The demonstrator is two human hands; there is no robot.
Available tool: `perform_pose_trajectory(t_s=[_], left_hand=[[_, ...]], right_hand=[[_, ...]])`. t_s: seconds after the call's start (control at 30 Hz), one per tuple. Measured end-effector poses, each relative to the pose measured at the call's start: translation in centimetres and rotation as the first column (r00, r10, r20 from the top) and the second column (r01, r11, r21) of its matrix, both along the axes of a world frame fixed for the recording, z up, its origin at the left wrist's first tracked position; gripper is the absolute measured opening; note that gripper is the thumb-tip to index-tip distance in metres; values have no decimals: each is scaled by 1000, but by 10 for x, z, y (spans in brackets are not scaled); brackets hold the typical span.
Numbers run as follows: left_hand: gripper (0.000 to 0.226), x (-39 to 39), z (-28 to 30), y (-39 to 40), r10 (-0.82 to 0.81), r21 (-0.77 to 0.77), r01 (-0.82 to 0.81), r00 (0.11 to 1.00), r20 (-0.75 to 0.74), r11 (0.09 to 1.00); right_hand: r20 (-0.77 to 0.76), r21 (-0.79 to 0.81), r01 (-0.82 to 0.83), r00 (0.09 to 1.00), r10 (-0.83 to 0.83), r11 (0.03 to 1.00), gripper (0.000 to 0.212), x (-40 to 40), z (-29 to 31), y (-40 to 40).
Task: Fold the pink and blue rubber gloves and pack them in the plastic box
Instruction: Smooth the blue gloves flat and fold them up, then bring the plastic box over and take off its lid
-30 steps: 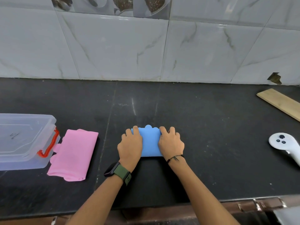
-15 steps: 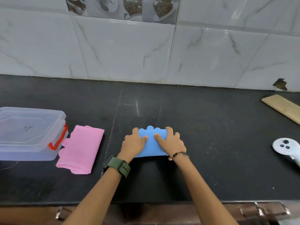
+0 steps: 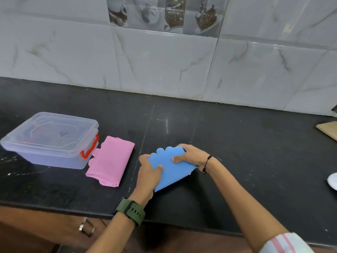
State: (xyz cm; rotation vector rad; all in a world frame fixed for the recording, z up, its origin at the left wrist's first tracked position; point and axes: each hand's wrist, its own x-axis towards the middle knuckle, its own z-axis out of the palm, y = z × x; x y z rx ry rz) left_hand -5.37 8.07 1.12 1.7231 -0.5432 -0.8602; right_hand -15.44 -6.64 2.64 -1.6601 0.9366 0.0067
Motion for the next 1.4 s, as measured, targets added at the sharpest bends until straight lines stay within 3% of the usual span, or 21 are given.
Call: perform_pose_trajectory(t_s=[0.17, 0.33, 0.5, 0.57, 0.63, 0.7, 0.8, 0.97, 1.1, 1.2, 1.3, 1.4], left_hand=[[40, -4, -1, 25, 185, -87, -183, 983, 15, 979], [39, -5, -3, 32, 246, -5, -247, 966, -75, 969], [24, 11, 2, 33, 113, 218, -145, 982, 152, 965], [29, 16, -1, 35, 11, 305, -141, 920, 391, 942], [35, 18, -7, 36, -122, 392, -145, 805, 581, 909], [40, 16, -13, 36, -207, 446, -152, 725, 656, 882], [44, 12, -15, 33, -247, 491, -185, 684, 686, 851], [47, 20, -6, 40, -224, 466, -196, 678, 700, 863], [45, 37, 14, 52, -132, 384, -230, 683, 718, 894], [38, 62, 34, 60, -87, 310, -168, 743, 664, 936], [27, 94, 56, 73, -16, 202, -172, 724, 690, 964], [22, 135, 76, 92, 117, 107, -278, 682, 722, 955]], right_hand=[[42, -92, -311, 948, 316, 946, 25, 39, 13, -2], [-141, -214, -553, 833, 535, 805, 22, 83, 19, -2], [-322, -389, -581, 813, 485, 715, 25, 104, 5, -1], [-355, -514, -559, 829, 433, 650, 28, 105, -7, 3], [-377, -651, -520, 854, 359, 553, 31, 101, -21, 9], [-347, -743, -460, 886, 309, 486, 33, 96, -31, 12], [-316, -792, -415, 906, 280, 448, 35, 93, -35, 12], [-285, -760, -394, 917, 279, 517, 34, 97, -25, 10], [-52, -852, -162, 973, 227, 498, 30, 110, -4, 23], [124, -808, -65, 953, 277, 585, 29, 139, 16, 47], [220, -636, -57, 943, 251, 769, 29, 172, 33, 77], [300, -165, -19, 951, 68, 986, 21, 201, 42, 99]])
